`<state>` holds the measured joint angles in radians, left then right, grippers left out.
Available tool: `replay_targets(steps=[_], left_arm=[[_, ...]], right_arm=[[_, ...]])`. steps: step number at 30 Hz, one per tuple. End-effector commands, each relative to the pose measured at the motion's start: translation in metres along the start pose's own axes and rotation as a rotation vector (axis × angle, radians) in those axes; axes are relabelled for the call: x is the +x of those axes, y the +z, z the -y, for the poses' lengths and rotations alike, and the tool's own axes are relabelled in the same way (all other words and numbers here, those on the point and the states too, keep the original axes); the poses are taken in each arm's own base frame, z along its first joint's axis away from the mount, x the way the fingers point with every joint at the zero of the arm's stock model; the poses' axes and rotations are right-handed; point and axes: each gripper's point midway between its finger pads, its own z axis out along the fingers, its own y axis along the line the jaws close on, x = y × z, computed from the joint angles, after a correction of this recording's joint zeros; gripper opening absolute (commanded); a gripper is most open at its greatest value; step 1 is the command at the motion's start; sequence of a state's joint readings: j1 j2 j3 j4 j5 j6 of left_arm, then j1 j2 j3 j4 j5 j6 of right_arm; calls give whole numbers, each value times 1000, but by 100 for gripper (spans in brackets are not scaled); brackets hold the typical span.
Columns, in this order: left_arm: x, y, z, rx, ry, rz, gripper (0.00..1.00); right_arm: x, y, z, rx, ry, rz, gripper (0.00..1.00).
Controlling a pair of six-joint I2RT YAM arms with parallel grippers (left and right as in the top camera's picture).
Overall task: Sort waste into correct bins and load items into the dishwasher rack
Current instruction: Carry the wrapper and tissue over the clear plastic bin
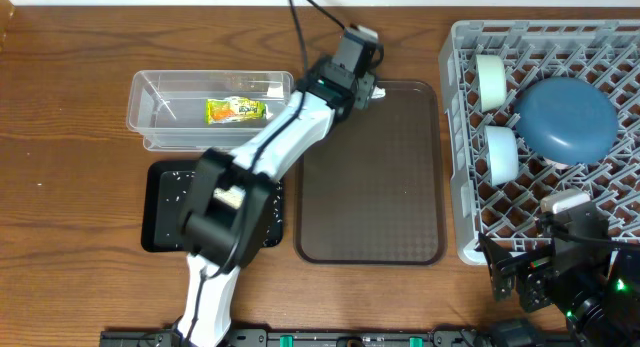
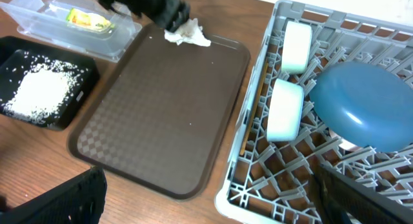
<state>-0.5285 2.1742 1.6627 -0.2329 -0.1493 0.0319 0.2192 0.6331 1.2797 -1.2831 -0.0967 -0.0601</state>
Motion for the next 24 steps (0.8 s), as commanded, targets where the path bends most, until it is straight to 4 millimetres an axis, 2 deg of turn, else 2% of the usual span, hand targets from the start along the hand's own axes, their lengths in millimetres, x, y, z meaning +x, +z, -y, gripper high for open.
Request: replay_targets(steps=[1,6,7,9,10,11,13,15,18,21,24], left_arm=[[21,25,7,48,64,-39,73],[49,46,11,49,74,-105,72],[52,47,11,49,76,-115,68],[56,47,12,56,77,-128,44],[57,47,12,56,73,-132,24],[55,44,11,56,69,-132,11],[50,35,10,53,38,-134,6],[39,19,7,49,-23,-129,6],[17,-20,-2,41,-97,-110,6],[3,-71,-22,-1,-165,-108,6],[-2,-110,-43,-29,-199,-114,6]], right_arm=[[0,0,0,0,-11,0,99],[0,0,0,0,-11,0,99],[0,0,0,0,-11,0,99],[0,0,0,0,-11,0,99],[0,0,0,0,-11,0,99],[0,0,0,0,-11,0,99],[0,0,0,0,-10,0,99],[0,0,0,0,-11,0,99],[0,0,0,0,-11,0,99],[0,0,0,0,-10,0,99],[0,0,0,0,-11,0,99]])
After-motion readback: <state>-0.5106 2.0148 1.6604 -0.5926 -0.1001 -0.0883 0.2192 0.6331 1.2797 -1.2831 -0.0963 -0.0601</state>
